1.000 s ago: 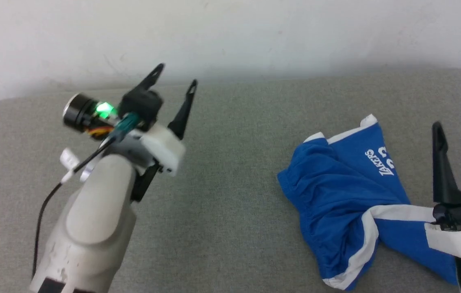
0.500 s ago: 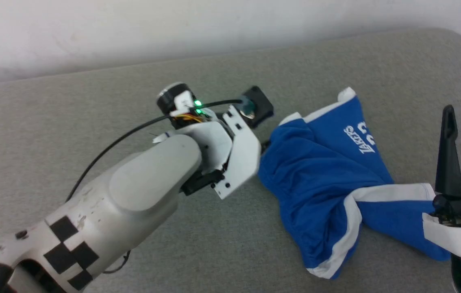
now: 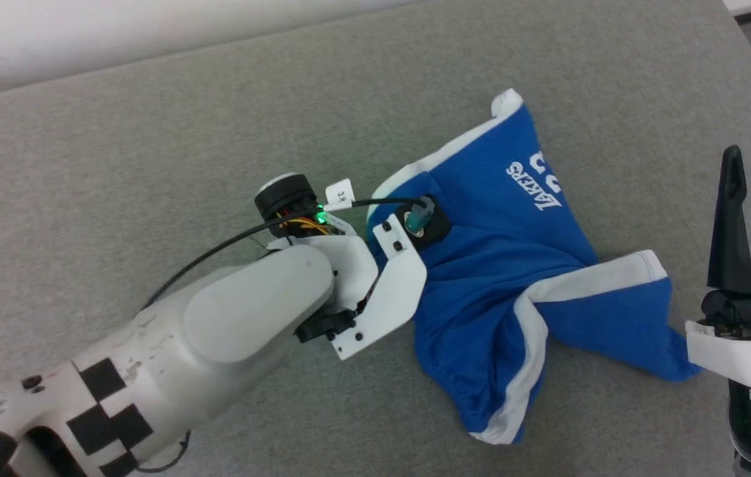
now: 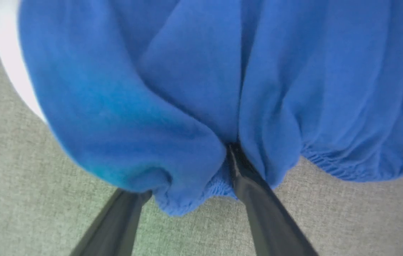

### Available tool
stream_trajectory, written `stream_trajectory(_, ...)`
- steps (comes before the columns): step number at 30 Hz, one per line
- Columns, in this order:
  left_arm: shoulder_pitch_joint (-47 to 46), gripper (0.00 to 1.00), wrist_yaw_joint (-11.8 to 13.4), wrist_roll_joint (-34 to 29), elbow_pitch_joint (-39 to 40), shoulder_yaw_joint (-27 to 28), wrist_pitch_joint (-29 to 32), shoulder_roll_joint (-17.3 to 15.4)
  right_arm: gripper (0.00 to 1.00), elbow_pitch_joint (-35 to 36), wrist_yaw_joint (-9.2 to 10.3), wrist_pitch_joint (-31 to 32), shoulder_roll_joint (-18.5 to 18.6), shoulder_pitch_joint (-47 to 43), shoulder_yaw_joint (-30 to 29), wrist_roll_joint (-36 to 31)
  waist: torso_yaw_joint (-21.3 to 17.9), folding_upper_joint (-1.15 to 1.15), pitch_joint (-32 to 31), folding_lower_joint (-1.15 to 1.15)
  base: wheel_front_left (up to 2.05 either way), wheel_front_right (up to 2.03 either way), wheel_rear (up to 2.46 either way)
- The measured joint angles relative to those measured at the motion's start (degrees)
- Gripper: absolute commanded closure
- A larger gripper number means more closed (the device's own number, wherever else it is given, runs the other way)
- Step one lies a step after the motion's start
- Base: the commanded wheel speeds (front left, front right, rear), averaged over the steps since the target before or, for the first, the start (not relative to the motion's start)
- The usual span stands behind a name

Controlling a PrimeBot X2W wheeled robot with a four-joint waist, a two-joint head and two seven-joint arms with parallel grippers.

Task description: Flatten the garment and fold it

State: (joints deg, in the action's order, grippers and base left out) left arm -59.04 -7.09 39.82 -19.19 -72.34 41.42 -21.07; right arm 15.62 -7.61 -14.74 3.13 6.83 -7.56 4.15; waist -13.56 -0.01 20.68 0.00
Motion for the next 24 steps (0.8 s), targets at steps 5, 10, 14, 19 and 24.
stream_trajectory(5, 0.7, 1.00, 0.0, -0.9, 3.2, 0.5, -1.4, -2.1, 0.00, -0.8, 0.00, 0.0, 0.0, 0.0, -0.7, 0.0, -1.4, 0.00, 0.9, 0.01, 0.00, 0.00, 0.00)
stream_trajectory(10, 1.7, 1.00, 0.0, 0.2, 5.0, 0.1, -14.1, -6.2, 0.00, -0.9, 0.00, 0.0, 0.0, -1.0, -1.0, -0.5, -1.1, 0.00, -0.6, 0.01, 0.00, 0.00, 0.00)
stream_trajectory(14, 4.5, 1.00, 2.0, 2.1, 7.9, 5.0, -22.5, -12.8, 0.00, -1.2, 0.00, 0.0, 0.0, -3.3, -1.5, -0.9, -0.1, 0.00, -2.8, 0.00, 0.00, 0.00, 0.00)
stream_trajectory(19, 11.4, 1.00, 8.4, 5.5, 14.0, 9.0, -25.1, -23.8, 0.00, -1.5, 0.00, 0.0, 0.0, -5.9, -1.7, -1.1, 3.2, 0.01, -5.7, 0.00, 0.00, 0.00, 0.00)
stream_trajectory(24, 18.4, 1.00, 13.0, 8.3, 16.8, 9.1, -24.3, -30.8, 0.00, -2.0, 0.00, 0.0, 0.0, -6.4, -1.0, -1.1, 6.9, 0.01, -7.7, -0.01, 0.00, 0.00, 0.00)
